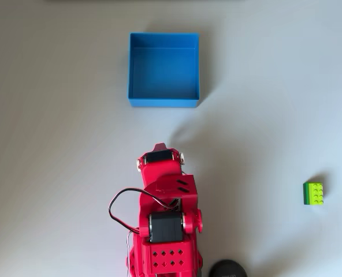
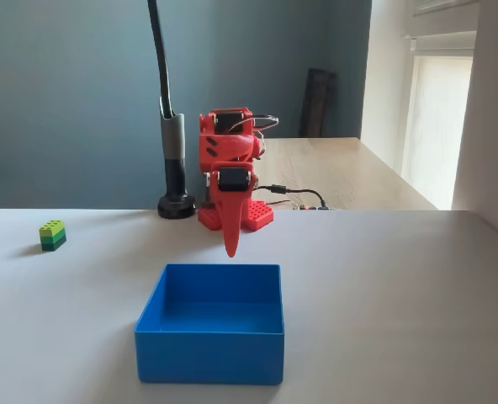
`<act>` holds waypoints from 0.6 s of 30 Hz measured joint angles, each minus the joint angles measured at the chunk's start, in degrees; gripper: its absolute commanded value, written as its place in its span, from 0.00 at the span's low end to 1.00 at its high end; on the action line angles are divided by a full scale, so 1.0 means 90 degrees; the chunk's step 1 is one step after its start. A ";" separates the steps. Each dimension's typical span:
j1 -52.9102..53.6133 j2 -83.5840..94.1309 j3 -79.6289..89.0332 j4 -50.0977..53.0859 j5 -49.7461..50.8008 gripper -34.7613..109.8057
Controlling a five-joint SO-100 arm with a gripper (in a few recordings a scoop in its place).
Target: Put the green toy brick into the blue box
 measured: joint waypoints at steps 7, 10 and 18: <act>0.0000 0.0000 0.0000 0.0000 0.0020 0.24; 0.0000 0.0000 0.0000 0.0000 0.0049 0.24; 0.0000 0.0000 0.0000 0.0000 -0.0020 0.24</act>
